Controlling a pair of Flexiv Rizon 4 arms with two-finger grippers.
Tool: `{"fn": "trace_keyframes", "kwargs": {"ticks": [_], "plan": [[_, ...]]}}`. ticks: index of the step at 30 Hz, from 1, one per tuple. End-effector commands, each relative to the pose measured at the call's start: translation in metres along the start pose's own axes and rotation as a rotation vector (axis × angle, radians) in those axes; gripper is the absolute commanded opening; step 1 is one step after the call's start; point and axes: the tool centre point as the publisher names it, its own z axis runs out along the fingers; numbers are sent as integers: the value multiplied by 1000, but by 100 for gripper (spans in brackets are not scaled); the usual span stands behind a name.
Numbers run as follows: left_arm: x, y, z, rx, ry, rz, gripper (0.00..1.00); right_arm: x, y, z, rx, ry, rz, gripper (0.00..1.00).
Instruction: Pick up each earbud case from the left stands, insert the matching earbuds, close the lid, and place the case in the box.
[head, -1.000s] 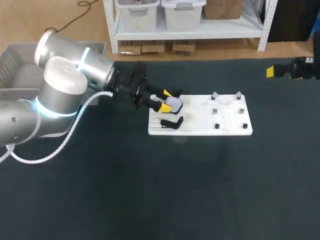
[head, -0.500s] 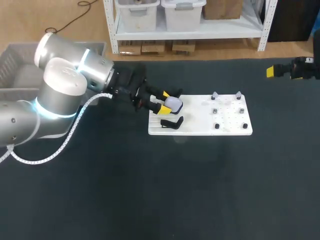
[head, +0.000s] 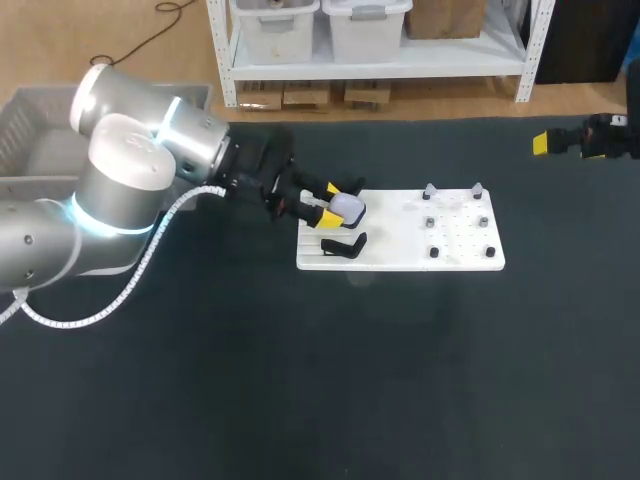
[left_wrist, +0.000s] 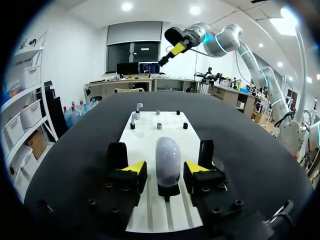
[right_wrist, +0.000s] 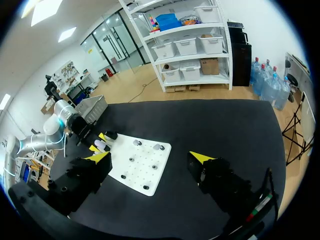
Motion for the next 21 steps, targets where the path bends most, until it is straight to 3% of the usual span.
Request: {"fn": "trace_keyframes", "kwargs": {"ticks": [1, 5, 8, 15, 21], "plan": [[1, 1, 1, 2, 2, 2, 45, 0, 0, 0, 1, 0, 0, 100], [1, 1, 1, 3, 2, 4, 25, 0, 0, 0, 1, 0, 0, 100], [1, 1, 1, 2, 1, 5, 2, 0, 0, 0, 1, 0, 0, 100], [-4, -1, -6, 1, -11, 13, 0, 0, 0, 0, 1, 0, 0, 100], [-36, -7, -27, -10, -99, 46, 0, 0, 0, 0, 1, 0, 0, 100]]}}
